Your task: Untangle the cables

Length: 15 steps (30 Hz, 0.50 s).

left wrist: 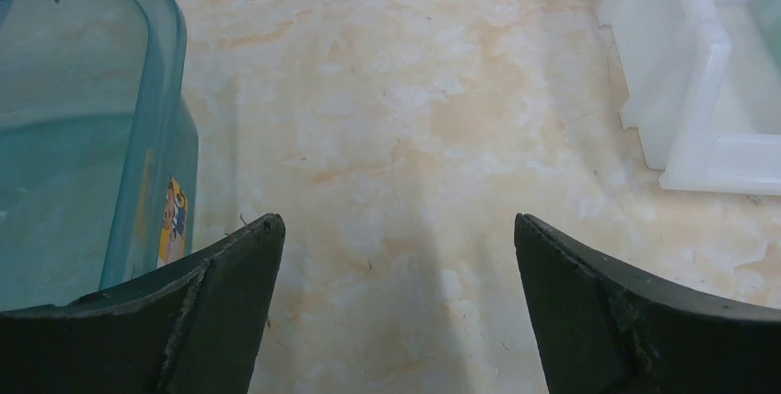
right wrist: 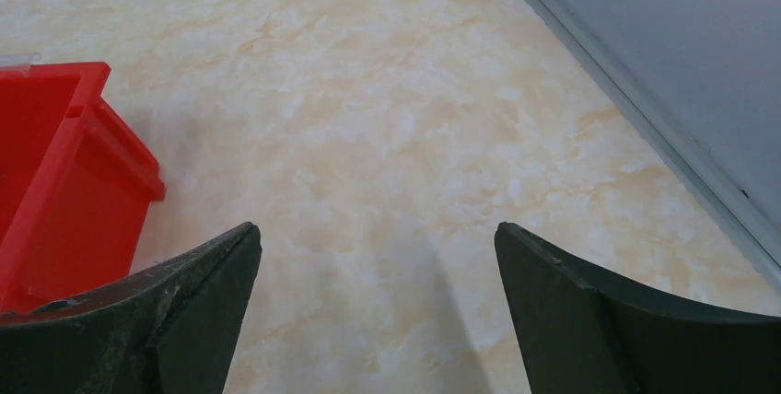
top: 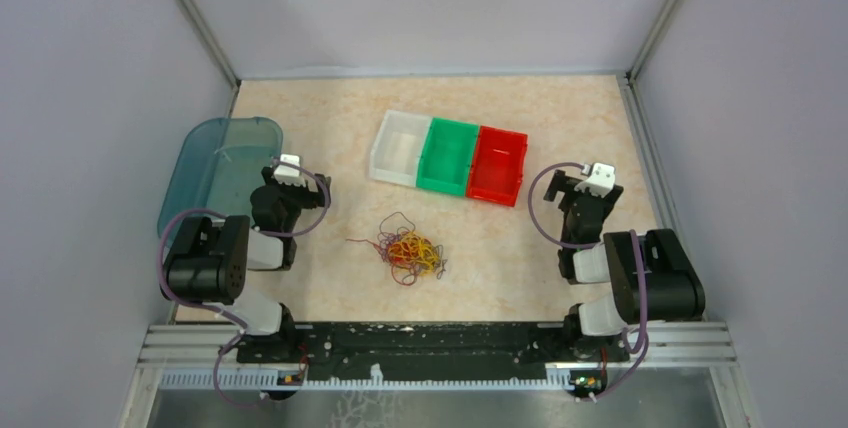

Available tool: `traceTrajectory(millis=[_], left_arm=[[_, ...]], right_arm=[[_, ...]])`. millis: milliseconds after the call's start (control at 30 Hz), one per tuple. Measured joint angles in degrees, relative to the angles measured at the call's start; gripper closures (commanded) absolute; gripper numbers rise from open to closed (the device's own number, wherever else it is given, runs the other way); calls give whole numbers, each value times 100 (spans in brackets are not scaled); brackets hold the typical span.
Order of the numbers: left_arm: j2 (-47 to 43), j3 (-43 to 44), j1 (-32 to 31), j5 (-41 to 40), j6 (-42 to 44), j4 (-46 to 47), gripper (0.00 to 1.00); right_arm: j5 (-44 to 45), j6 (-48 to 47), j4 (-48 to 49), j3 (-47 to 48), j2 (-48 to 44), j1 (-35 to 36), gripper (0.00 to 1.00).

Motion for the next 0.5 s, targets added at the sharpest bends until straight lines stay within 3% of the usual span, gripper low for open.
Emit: traceTrajectory(millis=[433,500], left_arm=[[-15,-4,2,-33,-20,0,0],[-190,81,2,-46,-28,-424,0]], right_arm=[[24,-2,-61,-4,-118,13,1],[160,2,-372,4,-446,83,1]])
